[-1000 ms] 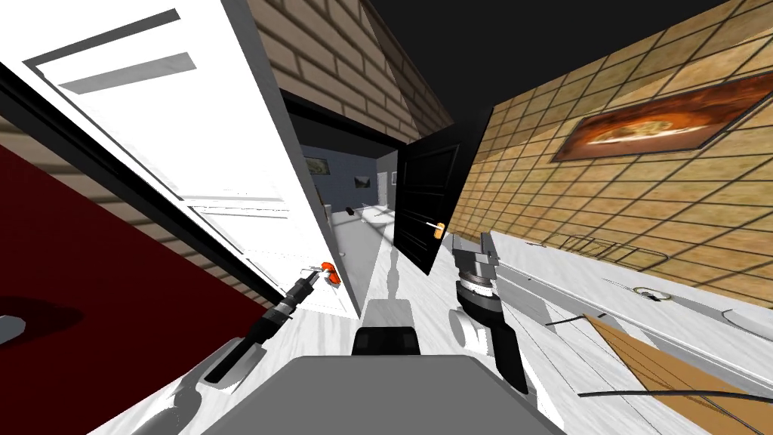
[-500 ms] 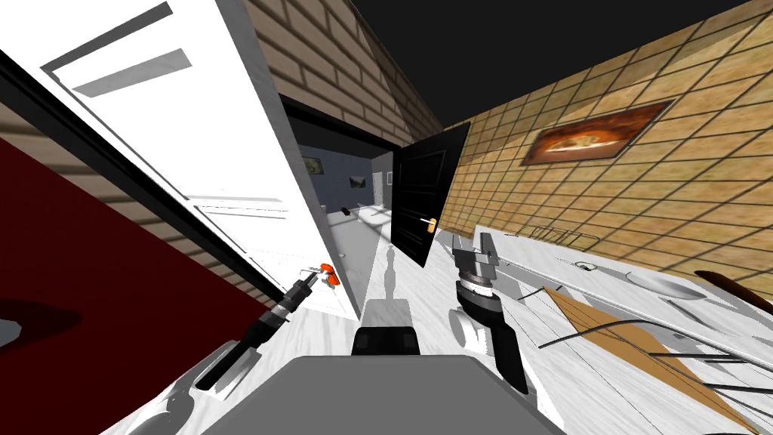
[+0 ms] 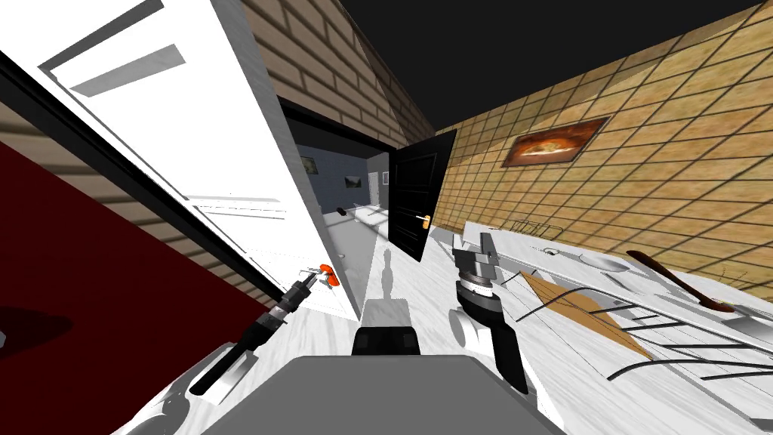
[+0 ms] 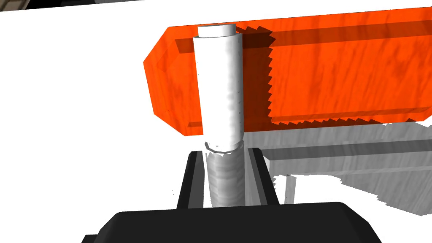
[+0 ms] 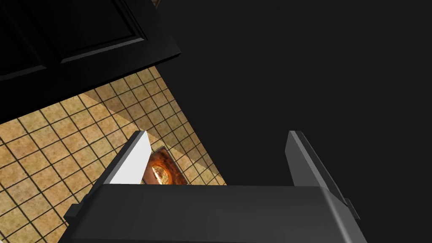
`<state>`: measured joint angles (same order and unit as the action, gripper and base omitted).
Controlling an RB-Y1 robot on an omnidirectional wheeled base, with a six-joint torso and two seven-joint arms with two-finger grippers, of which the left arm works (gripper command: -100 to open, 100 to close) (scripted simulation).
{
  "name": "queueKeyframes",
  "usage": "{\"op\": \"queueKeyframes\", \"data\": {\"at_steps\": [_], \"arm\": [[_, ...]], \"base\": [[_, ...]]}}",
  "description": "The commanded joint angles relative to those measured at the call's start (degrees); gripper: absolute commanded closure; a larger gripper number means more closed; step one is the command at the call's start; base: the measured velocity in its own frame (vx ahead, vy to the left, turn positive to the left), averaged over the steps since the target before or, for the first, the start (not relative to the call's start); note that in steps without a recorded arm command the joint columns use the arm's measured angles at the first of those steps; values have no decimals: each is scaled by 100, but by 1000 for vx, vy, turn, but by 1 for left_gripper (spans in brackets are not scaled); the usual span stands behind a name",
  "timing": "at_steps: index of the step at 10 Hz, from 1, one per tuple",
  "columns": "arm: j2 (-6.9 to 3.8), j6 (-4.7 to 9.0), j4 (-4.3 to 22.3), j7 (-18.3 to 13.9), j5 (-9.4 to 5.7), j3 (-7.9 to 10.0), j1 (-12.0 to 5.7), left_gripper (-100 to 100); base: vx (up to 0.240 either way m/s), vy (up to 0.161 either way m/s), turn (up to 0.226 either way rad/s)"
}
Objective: Pull the door open
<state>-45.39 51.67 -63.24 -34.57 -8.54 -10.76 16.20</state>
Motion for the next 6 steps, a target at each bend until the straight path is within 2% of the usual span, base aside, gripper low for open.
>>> {"op": "queueKeyframes", "data": {"at_steps": [1,6], "arm": [[-50,101,61,-42,3,-4,31,100],[-161,380,239,-146,23,-34,52,100]], "base": [[-196,93,-156],[-187,89,-129]]}}
